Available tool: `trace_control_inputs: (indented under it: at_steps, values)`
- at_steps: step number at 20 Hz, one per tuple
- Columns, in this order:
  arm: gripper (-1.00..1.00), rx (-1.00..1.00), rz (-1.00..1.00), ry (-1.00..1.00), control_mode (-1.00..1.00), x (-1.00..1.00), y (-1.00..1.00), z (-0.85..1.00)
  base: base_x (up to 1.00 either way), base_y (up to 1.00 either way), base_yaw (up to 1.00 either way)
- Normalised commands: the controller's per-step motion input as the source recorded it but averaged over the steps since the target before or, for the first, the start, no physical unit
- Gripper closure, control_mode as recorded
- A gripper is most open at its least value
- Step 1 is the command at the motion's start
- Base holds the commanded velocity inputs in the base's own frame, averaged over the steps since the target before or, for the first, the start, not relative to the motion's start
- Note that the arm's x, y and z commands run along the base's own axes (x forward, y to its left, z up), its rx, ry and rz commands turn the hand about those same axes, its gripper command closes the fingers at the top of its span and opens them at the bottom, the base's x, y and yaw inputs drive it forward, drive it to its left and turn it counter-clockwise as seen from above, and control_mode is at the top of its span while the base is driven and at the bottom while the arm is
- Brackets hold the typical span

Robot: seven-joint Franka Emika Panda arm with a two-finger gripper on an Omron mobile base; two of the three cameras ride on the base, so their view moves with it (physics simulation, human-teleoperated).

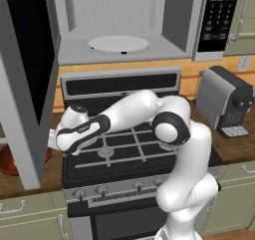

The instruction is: Open the microwave, place the bowl with waffle inside the microwave, then close the microwave door and turn it on.

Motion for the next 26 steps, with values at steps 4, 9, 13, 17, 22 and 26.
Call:
trace_control_inputs:
  at_steps: [4, 9, 13, 17, 22, 26]
  values:
    - [-1.00, -0.04, -0.03, 0.04, -1.00, 0.23, 0.28, -0.12, 0.00, 0.00, 0.00]
    - [-1.00, -0.06, -0.02, 0.01, -1.00, 0.15, 0.30, -0.16, 0.00, 0.00, 0.00]
    - [-1.00, -0.04, -0.02, 0.00, -1.00, 0.09, 0.24, -0.08, 0.00, 0.00, 0.00]
    - [-1.00, -0.01, 0.00, 0.00, -1.00, 0.02, 0.05, -0.16, 0.00, 0.00, 0.00]
    - [1.00, 0.00, 0.00, -0.01, -1.00, 0.00, 0.00, -0.13, 0.00, 0.00, 0.00]
    - [1.00, 0.00, 0.00, -0.02, -1.00, 0.00, -0.02, -0.01, 0.00, 0.00, 0.00]
